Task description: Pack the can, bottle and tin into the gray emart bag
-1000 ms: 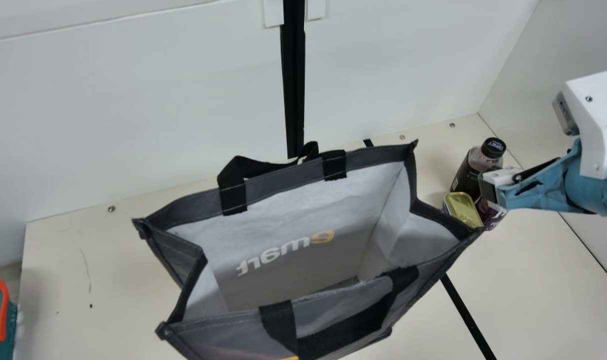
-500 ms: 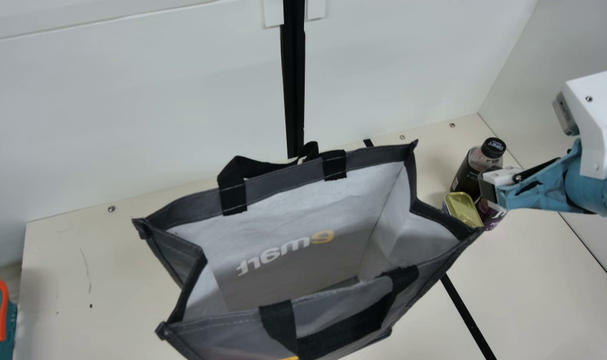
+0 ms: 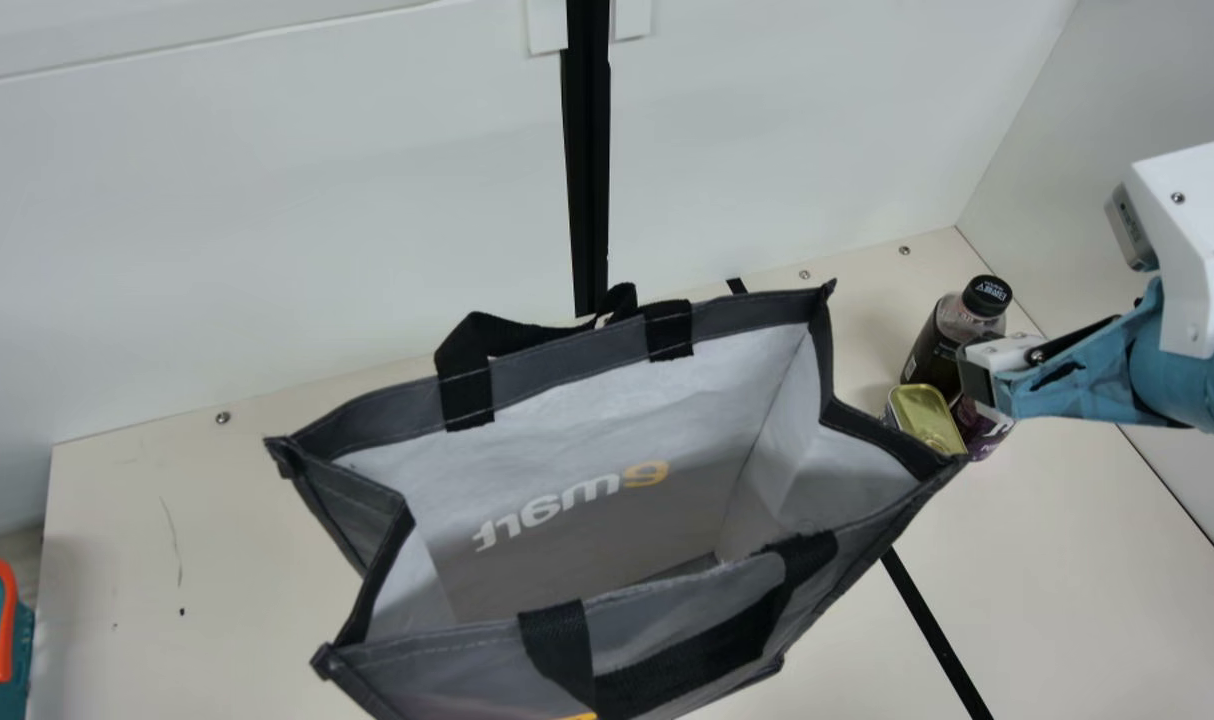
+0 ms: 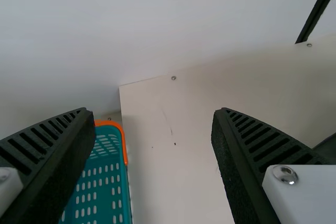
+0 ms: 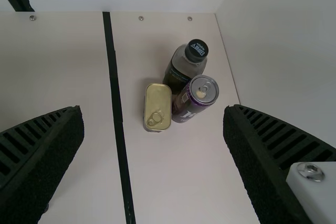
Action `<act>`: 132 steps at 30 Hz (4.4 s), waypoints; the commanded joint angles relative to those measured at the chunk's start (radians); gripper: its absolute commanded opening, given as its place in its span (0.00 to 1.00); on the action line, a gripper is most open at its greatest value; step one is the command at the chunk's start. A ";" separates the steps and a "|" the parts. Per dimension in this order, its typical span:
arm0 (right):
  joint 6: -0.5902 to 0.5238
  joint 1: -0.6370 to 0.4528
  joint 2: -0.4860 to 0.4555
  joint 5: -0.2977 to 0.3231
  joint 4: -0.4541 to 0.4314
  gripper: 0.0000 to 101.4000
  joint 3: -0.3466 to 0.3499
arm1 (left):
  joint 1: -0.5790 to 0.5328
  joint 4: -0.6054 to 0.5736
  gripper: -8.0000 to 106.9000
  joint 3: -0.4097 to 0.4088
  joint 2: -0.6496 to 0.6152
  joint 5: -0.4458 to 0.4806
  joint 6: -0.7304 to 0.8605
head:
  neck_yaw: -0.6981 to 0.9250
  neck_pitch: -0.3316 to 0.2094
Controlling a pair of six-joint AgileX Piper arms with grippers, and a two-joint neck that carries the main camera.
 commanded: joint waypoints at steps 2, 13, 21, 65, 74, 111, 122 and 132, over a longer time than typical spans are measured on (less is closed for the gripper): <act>0.000 0.000 0.000 0.000 0.000 0.90 0.000 | -0.035 0.016 0.85 -0.029 0.017 -0.001 -0.009 | -0.002 -0.023; 0.000 0.000 0.000 0.000 0.000 0.90 0.000 | -0.195 0.110 0.85 -0.123 0.084 -0.012 -0.074 | -0.002 -0.023; 0.000 0.000 0.000 0.000 0.000 0.90 0.000 | -0.305 0.175 0.85 -0.181 0.130 -0.018 -0.122 | -0.002 -0.023; 0.000 0.000 0.000 0.000 0.000 0.90 0.000 | -0.702 0.270 0.85 -0.524 0.366 0.014 -0.140 | -0.002 -0.023; 0.000 0.000 0.000 0.000 0.000 0.90 0.000 | -0.757 0.259 0.85 -0.612 0.425 0.038 -0.123 | -0.002 -0.023; 0.000 0.000 0.000 0.000 0.000 0.90 0.000 | -0.915 0.238 0.85 -0.804 0.639 0.077 -0.037 | -0.002 -0.023; 0.000 0.000 0.000 0.000 0.000 0.90 0.000 | -0.927 0.231 0.85 -0.825 0.692 0.077 -0.021 | -0.002 -0.023; 0.000 0.000 0.000 0.000 0.000 0.90 0.000 | -0.940 0.229 0.85 -0.836 0.741 0.077 -0.009 | -0.002 -0.023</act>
